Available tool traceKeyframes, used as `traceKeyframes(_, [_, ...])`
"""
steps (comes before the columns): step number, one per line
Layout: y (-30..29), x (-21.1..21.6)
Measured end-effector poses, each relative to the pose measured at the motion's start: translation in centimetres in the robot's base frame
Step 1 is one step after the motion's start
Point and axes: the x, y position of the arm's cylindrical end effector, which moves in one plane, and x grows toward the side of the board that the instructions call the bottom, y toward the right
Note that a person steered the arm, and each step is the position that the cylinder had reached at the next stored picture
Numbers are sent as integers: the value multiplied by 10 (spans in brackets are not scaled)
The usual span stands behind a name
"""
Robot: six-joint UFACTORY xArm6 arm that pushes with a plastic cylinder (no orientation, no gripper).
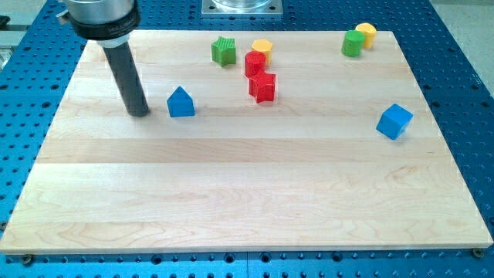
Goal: Move the blue triangle to the left of the blue cube
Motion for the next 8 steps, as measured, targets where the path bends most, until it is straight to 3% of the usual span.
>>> traceKeyframes(2, [164, 2])
traceKeyframes(3, [129, -1])
traceKeyframes(4, [138, -26])
traceKeyframes(5, [194, -21])
traceKeyframes(6, [266, 26])
traceKeyframes(7, [312, 35])
traceKeyframes(8, [319, 40])
